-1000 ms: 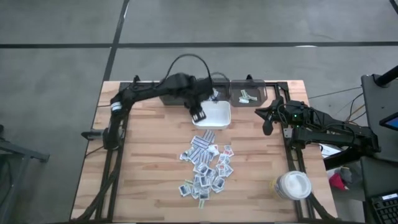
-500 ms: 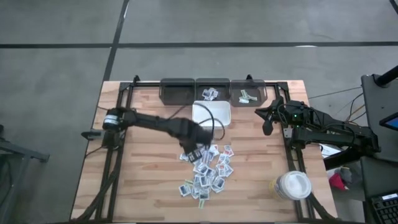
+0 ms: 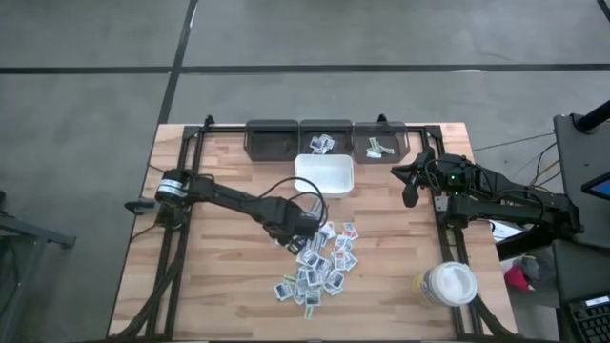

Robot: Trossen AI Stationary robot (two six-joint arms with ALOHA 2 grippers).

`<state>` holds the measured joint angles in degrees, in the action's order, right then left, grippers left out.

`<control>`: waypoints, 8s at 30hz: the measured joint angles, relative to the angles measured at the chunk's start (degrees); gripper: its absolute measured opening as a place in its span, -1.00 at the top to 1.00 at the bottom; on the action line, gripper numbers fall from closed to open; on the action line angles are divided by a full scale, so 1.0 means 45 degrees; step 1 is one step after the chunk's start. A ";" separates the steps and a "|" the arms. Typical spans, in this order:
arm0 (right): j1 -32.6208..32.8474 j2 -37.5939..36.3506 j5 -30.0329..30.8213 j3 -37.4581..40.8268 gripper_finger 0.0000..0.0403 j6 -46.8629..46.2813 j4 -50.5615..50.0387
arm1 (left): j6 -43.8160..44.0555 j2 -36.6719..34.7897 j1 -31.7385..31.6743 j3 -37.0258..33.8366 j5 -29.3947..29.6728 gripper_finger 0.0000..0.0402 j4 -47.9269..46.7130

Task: Pick & Place First Aid Supplies
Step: Put the blue alcohol pad into the middle gray bin

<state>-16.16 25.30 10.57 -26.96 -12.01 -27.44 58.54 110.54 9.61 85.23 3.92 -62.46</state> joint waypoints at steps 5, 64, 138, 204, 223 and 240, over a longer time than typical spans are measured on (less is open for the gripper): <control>0.0005 0.0000 0.0000 0.0000 0.81 0.0000 -0.0011 | 0.0474 0.0000 0.0000 -0.0659 -0.0005 0.45 0.0441; 0.0000 0.0010 0.0000 0.0005 0.81 0.0000 -0.0019 | 0.0995 -0.0931 -0.0132 -0.3084 -0.0505 1.00 0.1926; 0.0005 0.0010 0.0019 0.0005 0.81 0.0000 -0.0034 | -1.3641 0.0752 -0.7761 0.3162 0.2877 1.00 0.9237; 0.0005 0.0000 -0.0009 0.0011 0.81 -0.0005 -0.0044 | -0.4994 -0.2641 -0.4864 0.3982 0.0791 0.41 -0.2597; 0.0005 0.0005 -0.0005 0.0019 0.81 -0.0005 -0.0044 | 0.0235 -0.5212 0.0708 -0.4065 0.0762 0.41 0.4918; 0.0005 0.0010 0.0002 0.0019 0.81 -0.0005 -0.0044 | -0.0022 -0.5187 0.1379 -0.6324 0.1127 0.40 0.7145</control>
<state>-16.14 25.34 10.58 -26.87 -12.03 -27.64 58.44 87.20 15.81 56.77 8.99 -30.31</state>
